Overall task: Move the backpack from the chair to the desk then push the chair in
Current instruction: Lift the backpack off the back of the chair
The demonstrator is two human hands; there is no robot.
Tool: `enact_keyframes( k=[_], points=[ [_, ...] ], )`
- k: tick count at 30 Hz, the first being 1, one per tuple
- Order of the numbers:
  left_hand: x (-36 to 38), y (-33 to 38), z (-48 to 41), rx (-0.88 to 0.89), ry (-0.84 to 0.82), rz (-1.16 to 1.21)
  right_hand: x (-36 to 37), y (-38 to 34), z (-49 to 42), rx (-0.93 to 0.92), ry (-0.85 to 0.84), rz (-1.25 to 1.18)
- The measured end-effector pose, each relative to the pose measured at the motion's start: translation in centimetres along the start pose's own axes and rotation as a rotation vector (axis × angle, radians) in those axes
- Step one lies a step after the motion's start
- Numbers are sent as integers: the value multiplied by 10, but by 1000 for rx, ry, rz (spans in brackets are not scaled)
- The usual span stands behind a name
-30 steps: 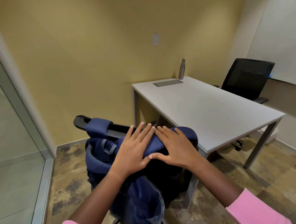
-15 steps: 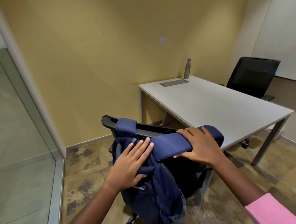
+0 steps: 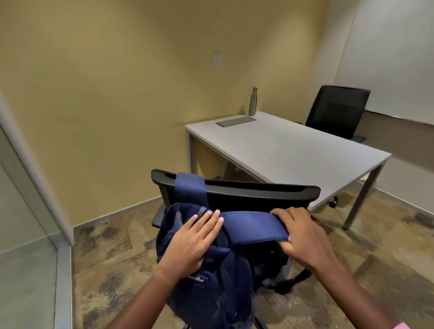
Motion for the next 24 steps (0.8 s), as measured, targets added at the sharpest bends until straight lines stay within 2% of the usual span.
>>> enact_keyframes(
  k=[8, 12, 15, 17, 19, 24],
  points=[
    [-4, -10, 11, 13, -5, 26, 42, 6, 6, 171, -59, -123],
    [-5, -12, 15, -35, -14, 132, 83, 4, 9, 208, -292, -232],
    [4, -10, 12, -52, -59, 200, 118, -15, 18, 152, -511, -362],
    [7, -6, 9, -44, -106, 252, 136, -28, 22, 136, -594, -429],
    [1, -1, 7, -28, -77, 274, 144, -35, 19, 156, -564, -517],
    [-17, 11, 2, -15, 63, 315, 143, -35, 10, 270, -294, -685]
  ],
)
Point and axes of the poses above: each hand's wrist, its own z-axis away from the middle knuckle, its own x-axis out of the palm, y = z × x, the point moved 7 cm from there along -z, towards the middle knuckle, and after that the axes turned 4 degrees about -y, right-handed, at the moved point
